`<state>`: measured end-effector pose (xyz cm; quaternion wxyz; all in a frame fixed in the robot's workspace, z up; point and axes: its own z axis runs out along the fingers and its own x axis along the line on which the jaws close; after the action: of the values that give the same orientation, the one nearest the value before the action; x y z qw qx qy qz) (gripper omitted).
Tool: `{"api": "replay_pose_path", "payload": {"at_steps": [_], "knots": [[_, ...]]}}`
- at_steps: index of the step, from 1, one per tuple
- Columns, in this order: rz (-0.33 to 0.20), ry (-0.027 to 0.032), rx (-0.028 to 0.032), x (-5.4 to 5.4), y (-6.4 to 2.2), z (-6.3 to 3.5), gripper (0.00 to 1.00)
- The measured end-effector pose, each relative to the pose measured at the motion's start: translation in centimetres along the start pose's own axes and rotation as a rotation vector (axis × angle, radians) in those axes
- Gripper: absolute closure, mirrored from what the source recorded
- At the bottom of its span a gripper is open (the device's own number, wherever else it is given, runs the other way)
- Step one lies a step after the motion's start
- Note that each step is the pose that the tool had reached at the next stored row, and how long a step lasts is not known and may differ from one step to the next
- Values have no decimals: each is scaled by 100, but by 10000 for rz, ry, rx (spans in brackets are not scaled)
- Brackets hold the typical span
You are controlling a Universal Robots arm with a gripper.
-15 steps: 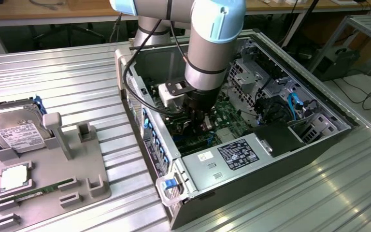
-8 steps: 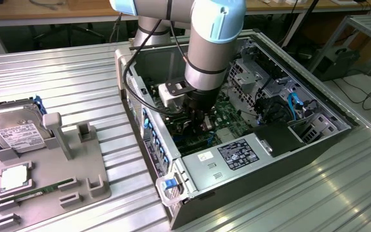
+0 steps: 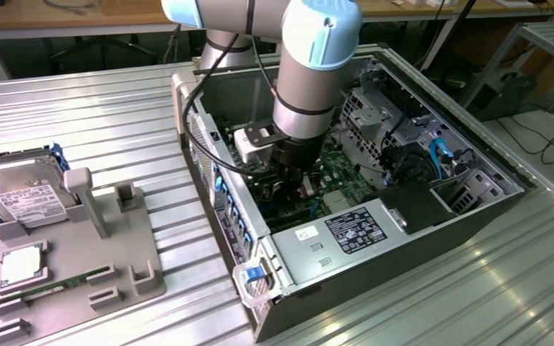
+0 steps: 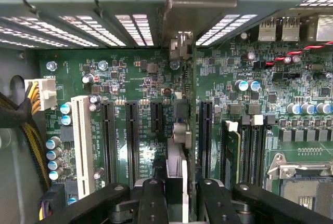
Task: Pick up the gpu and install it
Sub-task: 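Insert the gpu into the slot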
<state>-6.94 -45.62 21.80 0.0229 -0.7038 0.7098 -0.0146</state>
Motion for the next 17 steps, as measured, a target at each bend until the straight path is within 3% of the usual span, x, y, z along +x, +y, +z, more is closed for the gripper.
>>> {"api": "replay_pose_path", "payload": {"at_steps": [5,8,10,11,17], "knots": [[0,0,0,0,0,0,72],[3,-35,10,-3,0,9,71],[1,-8,-1,-1,0,-3,71],[1,-11,0,-2,-1,-10,65],[0,-2,27,-21,-15,-285,65]]}}
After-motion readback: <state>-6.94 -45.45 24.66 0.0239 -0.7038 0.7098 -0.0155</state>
